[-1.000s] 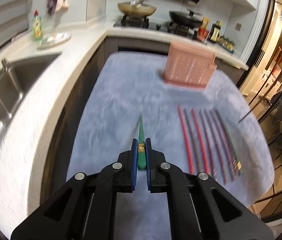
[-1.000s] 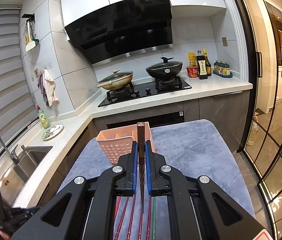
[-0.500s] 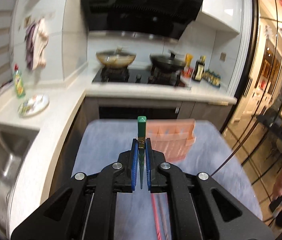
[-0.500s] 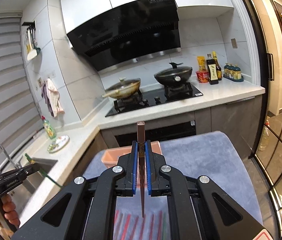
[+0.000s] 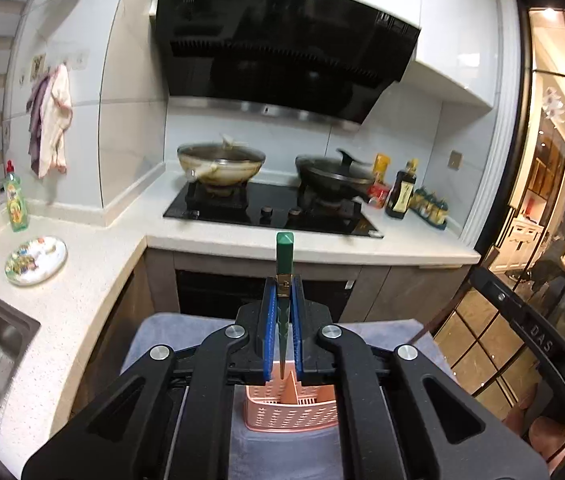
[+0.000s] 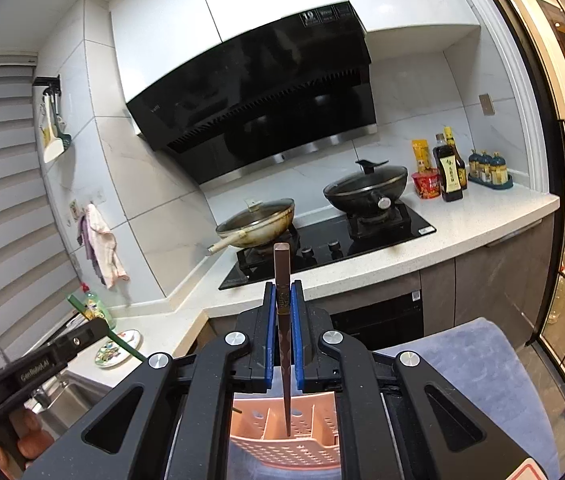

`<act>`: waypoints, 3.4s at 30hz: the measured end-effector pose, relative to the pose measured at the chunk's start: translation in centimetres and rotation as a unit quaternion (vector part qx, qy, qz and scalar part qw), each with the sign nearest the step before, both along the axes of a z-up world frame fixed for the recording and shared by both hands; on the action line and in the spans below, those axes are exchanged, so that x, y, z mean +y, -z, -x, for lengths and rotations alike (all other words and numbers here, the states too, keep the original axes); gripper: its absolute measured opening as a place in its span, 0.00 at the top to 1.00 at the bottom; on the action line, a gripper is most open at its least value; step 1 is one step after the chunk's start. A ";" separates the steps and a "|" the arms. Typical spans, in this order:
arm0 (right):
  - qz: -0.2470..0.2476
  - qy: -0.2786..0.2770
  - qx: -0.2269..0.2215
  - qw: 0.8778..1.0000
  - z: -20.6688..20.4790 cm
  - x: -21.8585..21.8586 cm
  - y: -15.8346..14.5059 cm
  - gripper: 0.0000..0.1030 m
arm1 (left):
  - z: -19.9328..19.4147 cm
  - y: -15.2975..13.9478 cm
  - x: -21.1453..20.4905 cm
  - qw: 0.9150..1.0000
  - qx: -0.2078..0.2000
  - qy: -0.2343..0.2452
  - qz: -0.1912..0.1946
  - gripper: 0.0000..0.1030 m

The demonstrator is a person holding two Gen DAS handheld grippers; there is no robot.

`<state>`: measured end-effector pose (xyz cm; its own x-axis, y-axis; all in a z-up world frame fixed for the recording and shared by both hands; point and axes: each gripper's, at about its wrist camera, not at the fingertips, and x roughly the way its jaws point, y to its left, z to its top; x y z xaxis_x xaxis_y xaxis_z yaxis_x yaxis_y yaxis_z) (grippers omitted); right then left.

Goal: Organize utensils
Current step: 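Lower the green chopstick into the basket with the left tool while the right drops the brown, then grasp the next green chopstick with the right tool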

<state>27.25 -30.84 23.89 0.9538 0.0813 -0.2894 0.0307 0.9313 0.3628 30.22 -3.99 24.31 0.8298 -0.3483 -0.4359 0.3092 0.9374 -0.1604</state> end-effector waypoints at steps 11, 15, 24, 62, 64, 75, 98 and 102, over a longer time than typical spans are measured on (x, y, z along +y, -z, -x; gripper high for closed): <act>0.010 0.005 0.067 0.998 -2.5 0.4 5.7 0.93 | -2.3 6.4 -0.7 0.998 0.063 0.005 -0.032 0.93; 0.018 0.010 0.065 0.998 -1.3 0.3 5.8 0.87 | -2.0 7.6 0.0 0.996 0.082 0.000 -0.026 0.87; 0.033 0.007 0.038 0.999 6.8 -0.4 3.7 0.57 | 3.6 6.4 2.4 0.997 0.055 -0.019 -0.043 0.37; 0.093 -0.066 0.294 0.949 25.3 4.9 25.6 0.80 | 22.9 25.3 4.5 0.968 0.212 -0.003 -0.134 0.32; 0.094 -0.068 0.298 0.948 25.4 5.0 25.9 0.84 | 23.0 25.5 4.5 0.967 0.214 -0.002 -0.137 0.32; 0.105 -0.072 0.310 0.942 25.6 5.4 26.9 0.87 | 23.4 26.9 4.4 0.964 0.224 -0.004 -0.146 0.33; 0.116 -0.083 0.318 0.937 25.3 5.3 27.2 0.90 | 23.1 28.8 4.2 0.961 0.232 -0.009 -0.152 0.43; 0.108 -0.081 0.319 0.938 25.3 5.0 27.2 0.92 | 23.1 28.8 4.2 0.961 0.232 -0.009 -0.152 0.43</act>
<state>1.92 -25.86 -3.27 0.5617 0.0849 -0.8230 0.0283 0.9922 0.1217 7.12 0.23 -4.49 0.5267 -0.1348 -0.8393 0.2542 0.9672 0.0042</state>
